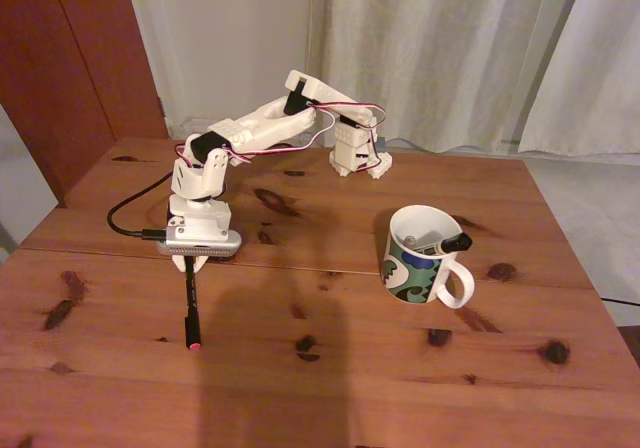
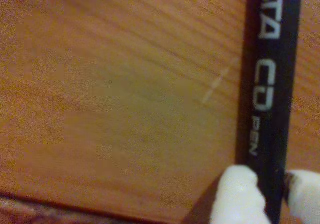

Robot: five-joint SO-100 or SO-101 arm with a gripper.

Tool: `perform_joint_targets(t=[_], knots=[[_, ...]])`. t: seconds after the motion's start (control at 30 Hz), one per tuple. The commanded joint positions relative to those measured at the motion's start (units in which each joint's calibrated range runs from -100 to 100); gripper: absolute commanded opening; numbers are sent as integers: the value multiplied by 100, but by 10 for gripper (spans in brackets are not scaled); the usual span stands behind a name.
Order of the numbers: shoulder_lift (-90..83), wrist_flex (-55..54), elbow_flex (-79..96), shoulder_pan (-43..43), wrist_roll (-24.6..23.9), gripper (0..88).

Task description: Clean up the desk and place the pens and markers into the cup

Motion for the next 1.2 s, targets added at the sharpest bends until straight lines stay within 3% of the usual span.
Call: perform_joint_targets(t=[0.0,0.33,0.57,1.17], knots=[[-140,-39,5,10,22,7],[-926,460,438,-38,17,6],[-2142,1036,1908,-151,28,6],[-5104,1122,4874,-874,22,6]])
